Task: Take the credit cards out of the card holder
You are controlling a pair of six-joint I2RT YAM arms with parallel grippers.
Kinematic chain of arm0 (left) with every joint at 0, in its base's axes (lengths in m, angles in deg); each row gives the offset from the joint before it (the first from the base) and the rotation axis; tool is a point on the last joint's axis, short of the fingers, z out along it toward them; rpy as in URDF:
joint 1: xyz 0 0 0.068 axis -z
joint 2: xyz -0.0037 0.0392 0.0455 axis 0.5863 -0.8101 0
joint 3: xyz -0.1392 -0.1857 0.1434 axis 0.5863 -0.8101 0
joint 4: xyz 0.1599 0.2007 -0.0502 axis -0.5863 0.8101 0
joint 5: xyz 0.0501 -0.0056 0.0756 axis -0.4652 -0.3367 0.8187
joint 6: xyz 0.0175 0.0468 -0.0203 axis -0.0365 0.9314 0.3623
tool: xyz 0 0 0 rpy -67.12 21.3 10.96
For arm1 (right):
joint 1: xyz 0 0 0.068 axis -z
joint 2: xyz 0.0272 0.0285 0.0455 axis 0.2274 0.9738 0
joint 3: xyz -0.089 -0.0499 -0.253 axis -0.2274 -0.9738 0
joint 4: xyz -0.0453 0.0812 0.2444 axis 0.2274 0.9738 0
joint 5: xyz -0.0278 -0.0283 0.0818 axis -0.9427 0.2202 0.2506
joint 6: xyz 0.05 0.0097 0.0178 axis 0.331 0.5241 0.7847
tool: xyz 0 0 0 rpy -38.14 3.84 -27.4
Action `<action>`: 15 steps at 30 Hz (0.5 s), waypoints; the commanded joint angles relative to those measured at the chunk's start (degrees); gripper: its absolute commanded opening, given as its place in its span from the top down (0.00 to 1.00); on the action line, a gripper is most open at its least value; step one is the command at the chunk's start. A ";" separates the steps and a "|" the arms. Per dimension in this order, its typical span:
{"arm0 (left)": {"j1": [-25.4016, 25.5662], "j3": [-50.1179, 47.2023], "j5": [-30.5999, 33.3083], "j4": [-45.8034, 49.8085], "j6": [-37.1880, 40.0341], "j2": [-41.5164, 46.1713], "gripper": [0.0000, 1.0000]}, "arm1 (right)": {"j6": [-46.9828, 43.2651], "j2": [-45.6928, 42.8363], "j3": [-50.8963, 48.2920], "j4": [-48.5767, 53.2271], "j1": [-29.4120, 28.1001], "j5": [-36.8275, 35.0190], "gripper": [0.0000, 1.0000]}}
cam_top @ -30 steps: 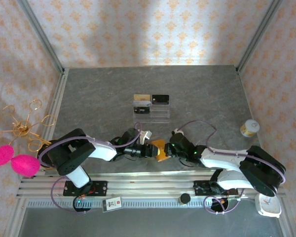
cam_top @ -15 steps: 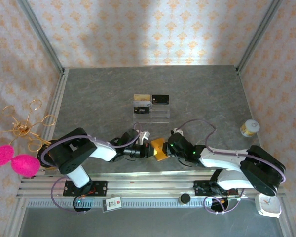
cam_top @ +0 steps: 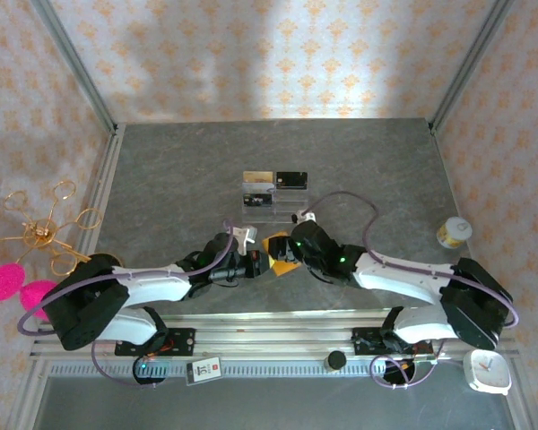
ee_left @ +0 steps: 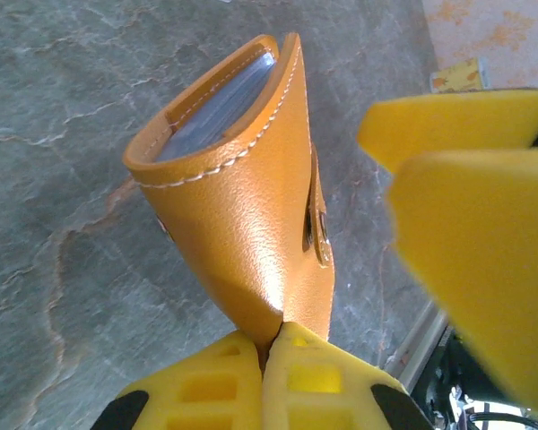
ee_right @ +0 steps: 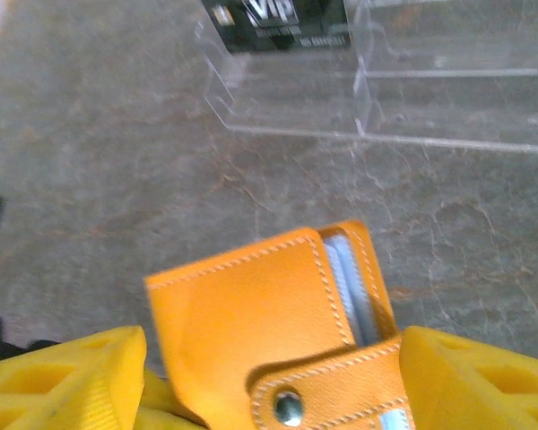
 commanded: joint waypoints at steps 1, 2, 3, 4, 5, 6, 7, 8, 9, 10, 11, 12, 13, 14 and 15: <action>-0.62 0.80 1.90 2.30 0.71 2.05 1.00 | -1.96 0.87 0.41 2.49 -0.43 -2.55 0.25; -0.78 0.78 1.91 2.58 0.53 2.52 1.00 | -1.94 1.38 0.49 3.00 -0.49 -2.71 0.25; -0.90 0.78 1.86 2.69 0.38 2.89 1.00 | -2.14 1.97 0.50 3.24 -0.64 -2.73 0.25; -1.13 0.75 1.59 2.54 0.13 3.19 1.00 | -2.32 2.46 0.54 3.24 -0.72 -2.59 0.25; -1.21 0.83 1.16 2.42 -0.11 3.53 1.00 | -2.44 3.07 0.53 3.17 -0.92 -2.46 0.25; -1.38 1.08 0.80 2.34 -0.28 3.72 1.00 | -2.59 3.58 0.68 3.14 -1.01 -2.49 0.26; -1.36 1.37 0.36 2.44 -0.35 3.92 1.00 | -2.78 4.11 0.84 3.09 -1.14 -2.60 0.26; -1.34 1.81 -0.13 2.63 -0.43 4.00 1.00 | -3.04 4.64 1.10 3.08 -1.19 -2.62 0.27; -1.31 2.22 -0.35 3.00 -0.46 4.17 1.00 | -3.35 5.00 1.31 2.99 -1.28 -2.62 0.27; -1.36 2.55 -0.74 3.10 -0.46 4.39 1.00 | -3.59 5.43 1.65 3.05 -1.28 -2.70 0.28; -1.34 2.60 -1.06 3.20 -0.67 4.67 1.00 | -3.59 5.95 2.01 3.45 -1.24 -3.41 0.31; -1.32 2.78 -1.18 3.54 -0.68 4.95 1.00 | -3.59 6.19 2.39 3.97 -1.22 -4.38 0.34; -1.32 2.81 -1.38 3.92 -0.59 5.26 1.00 | -3.57 6.32 2.67 4.20 -1.27 -5.38 0.38; -1.32 2.76 -1.52 4.29 -0.76 5.48 1.00 | -3.78 6.34 2.70 4.23 -1.32 -6.01 0.43; -1.35 2.59 -1.69 4.40 -0.85 5.77 1.00 | -3.88 6.43 2.77 4.22 -1.28 -6.62 0.47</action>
